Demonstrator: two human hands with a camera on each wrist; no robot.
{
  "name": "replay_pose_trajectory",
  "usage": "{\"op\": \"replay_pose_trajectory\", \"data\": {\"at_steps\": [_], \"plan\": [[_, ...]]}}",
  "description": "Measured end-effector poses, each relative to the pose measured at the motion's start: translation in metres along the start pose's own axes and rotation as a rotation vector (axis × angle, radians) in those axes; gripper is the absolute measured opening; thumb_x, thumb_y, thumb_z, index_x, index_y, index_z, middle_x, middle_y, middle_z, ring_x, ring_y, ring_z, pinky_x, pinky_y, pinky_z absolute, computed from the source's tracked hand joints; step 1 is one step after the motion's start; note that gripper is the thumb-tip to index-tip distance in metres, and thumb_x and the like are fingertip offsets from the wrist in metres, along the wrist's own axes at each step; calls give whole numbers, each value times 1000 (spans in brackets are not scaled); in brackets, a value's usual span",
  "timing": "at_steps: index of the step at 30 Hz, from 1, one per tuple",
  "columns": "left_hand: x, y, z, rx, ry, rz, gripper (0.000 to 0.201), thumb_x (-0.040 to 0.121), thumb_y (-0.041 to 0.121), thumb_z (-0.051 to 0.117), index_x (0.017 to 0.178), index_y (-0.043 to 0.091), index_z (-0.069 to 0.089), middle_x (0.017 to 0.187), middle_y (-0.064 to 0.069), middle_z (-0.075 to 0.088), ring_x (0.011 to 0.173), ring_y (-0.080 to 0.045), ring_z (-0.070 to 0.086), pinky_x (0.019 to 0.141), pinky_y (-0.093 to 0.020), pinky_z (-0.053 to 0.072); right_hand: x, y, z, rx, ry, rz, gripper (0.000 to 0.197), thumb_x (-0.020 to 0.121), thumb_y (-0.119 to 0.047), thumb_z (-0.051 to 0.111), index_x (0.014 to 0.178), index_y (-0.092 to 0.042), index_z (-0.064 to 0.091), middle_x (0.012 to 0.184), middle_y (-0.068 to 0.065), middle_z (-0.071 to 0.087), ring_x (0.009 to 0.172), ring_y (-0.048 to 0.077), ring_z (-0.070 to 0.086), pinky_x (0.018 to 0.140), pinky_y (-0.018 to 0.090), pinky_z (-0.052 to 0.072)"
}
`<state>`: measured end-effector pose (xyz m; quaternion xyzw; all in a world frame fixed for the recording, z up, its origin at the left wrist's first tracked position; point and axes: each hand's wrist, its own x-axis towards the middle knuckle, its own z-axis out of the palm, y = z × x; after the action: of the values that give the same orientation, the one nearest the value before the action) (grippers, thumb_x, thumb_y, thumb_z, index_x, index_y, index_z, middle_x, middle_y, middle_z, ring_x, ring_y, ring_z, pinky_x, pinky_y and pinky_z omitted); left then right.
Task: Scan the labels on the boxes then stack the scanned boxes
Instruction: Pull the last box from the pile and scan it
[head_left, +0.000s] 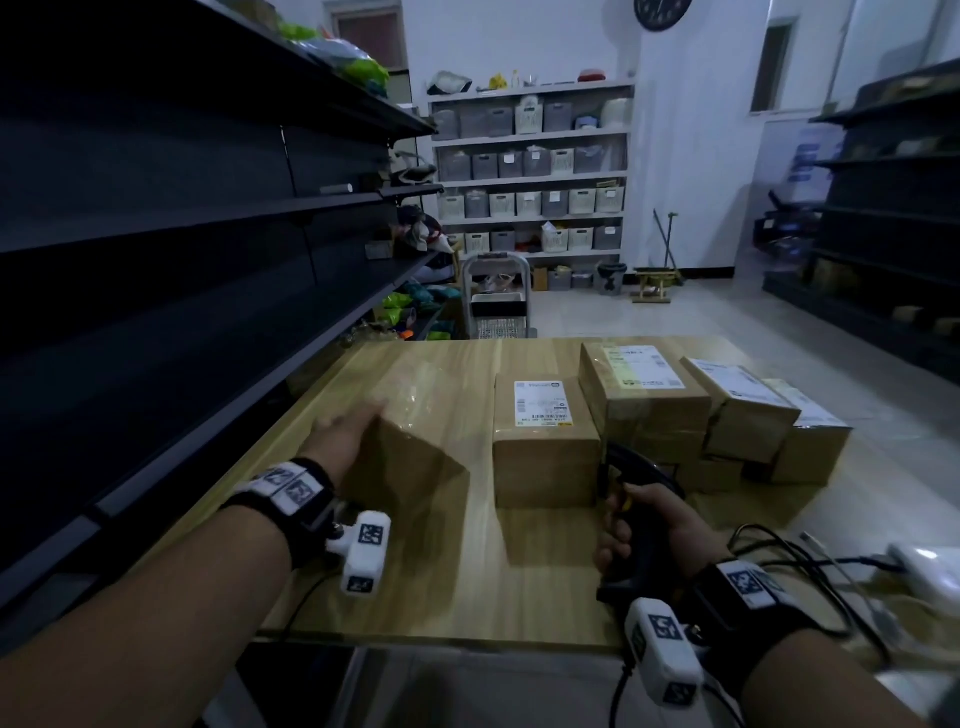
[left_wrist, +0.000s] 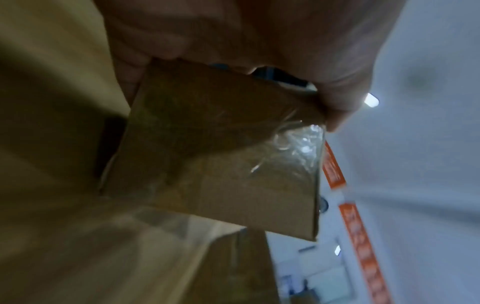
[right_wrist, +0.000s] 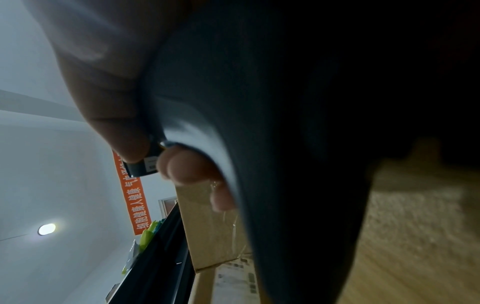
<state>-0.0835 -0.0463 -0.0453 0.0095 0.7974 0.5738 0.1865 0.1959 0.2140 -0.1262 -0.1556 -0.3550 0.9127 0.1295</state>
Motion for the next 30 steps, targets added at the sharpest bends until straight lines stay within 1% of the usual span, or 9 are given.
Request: {"op": "replay_pose_trajectory", "data": {"at_steps": [4, 8, 11, 13, 17, 20, 23, 26, 30], "plan": [[-23, -8, 6, -335, -181, -82, 73, 80, 82, 74, 120, 21, 67, 123, -21, 74, 115, -43, 69, 101, -55, 55, 1, 0, -1, 4, -1, 13, 52, 48, -27, 98, 82, -4, 65, 59, 9, 43, 48, 24, 44, 59, 37, 45], [-30, -22, 12, -199, -132, -10, 129, 47, 99, 75, 146, 16, 63, 139, -19, 70, 129, -42, 65, 122, -61, 43, 2, 0, -1, 3, -1, 16, 46, 55, -27, 94, 83, -5, 64, 58, 9, 43, 48, 24, 44, 59, 37, 45], [-36, -25, 11, -171, -87, 49, 121, 64, 97, 65, 154, 18, 58, 145, -16, 67, 133, -40, 61, 124, -61, 39, 2, 0, -1, 11, 9, 10, 37, 64, -27, 86, 83, -5, 64, 57, 8, 43, 48, 23, 43, 59, 36, 44], [-38, -25, 10, -174, -46, 72, 92, 84, 88, 62, 146, 20, 63, 135, -13, 70, 122, -35, 64, 117, -54, 44, 1, 1, -2, 13, 8, 7, 35, 66, -28, 85, 83, -5, 64, 57, 8, 43, 48, 24, 43, 59, 36, 44], [-43, -21, 8, -180, 55, 174, 53, 104, 62, 62, 139, 22, 65, 122, -7, 71, 102, -24, 66, 76, -38, 47, 0, 0, -1, 14, 11, 9, 34, 67, -28, 83, 83, -4, 63, 58, 8, 42, 49, 23, 43, 59, 36, 44], [-40, -20, 4, -6, 133, 320, 59, 104, 61, 63, 153, 29, 59, 145, -5, 66, 119, -24, 63, 87, -40, 49, 0, 0, -2, 13, 14, 10, 35, 68, -28, 84, 83, -4, 63, 60, 8, 42, 50, 24, 43, 60, 37, 44], [-34, -9, 3, 403, 132, 456, 82, 90, 82, 62, 158, 37, 54, 158, -4, 58, 134, -27, 61, 104, -49, 55, 1, 1, -3, 6, 16, 8, 37, 66, -27, 86, 84, -4, 64, 60, 8, 42, 50, 24, 44, 60, 37, 45], [-31, 10, 12, 738, 78, 437, 114, 74, 99, 59, 166, 35, 41, 169, -6, 48, 148, -32, 53, 115, -57, 52, 1, 0, -4, 4, 2, 7, 44, 59, -26, 92, 83, -4, 64, 60, 8, 43, 49, 23, 44, 60, 37, 45], [-27, 33, 24, 804, 9, 337, 124, 69, 89, 79, 168, 27, 39, 168, -7, 51, 145, -33, 57, 113, -56, 53, -1, 0, -1, -2, -7, 2, 49, 53, -27, 96, 82, -4, 64, 60, 8, 42, 49, 23, 43, 60, 37, 43]]}}
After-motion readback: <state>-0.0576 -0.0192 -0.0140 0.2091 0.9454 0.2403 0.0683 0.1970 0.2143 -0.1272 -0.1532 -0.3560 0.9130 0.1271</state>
